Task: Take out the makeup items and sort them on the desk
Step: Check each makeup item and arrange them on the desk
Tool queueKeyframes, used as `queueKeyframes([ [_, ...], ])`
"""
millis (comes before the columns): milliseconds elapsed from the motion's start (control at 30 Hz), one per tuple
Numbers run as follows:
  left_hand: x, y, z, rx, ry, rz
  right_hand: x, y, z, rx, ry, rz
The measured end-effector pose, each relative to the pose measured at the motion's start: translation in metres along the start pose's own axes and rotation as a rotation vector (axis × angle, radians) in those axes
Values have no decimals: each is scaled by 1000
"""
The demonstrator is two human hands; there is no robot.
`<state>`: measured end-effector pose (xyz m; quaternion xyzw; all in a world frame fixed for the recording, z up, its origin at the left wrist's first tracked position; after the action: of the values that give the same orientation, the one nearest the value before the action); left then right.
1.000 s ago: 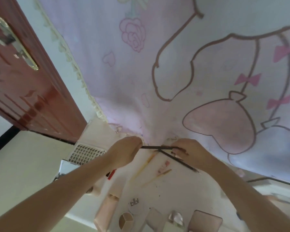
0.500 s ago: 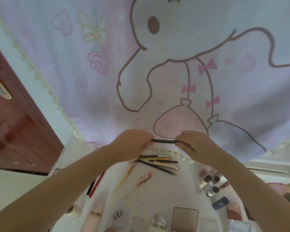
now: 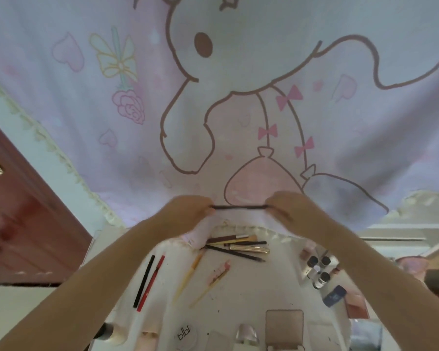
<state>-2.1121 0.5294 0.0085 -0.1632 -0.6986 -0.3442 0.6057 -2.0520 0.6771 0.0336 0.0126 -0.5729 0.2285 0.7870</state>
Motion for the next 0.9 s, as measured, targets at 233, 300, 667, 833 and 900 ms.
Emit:
queueKeyframes([
  [233,3,-21,-1,44,3,51,10,10,6,-52,-36,-65],
  [300,0,-1,6,-6,14,28,-6,1,13,-35,-73,21],
  [667,-21,-20,-6,57,9,-24,-33,-1,16,-88,-134,78],
  [833,-33,-28,-12,71,-22,-35,-58,-9,24,-85,-221,92],
  [900,-41,-35,-16,91,-43,-41,-72,-12,29,-89,-275,103],
])
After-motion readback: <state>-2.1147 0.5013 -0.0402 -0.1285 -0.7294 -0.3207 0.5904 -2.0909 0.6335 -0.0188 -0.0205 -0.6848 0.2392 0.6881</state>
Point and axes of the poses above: each hand's wrist, its own z-axis towards the middle knuckle, its own x-axis out of the back of the hand, y = z × x, the point moved 10 cm from there along z, towards the middle knuckle, and after that the axes turned 2 degrees about y, right-handed, at the moved point
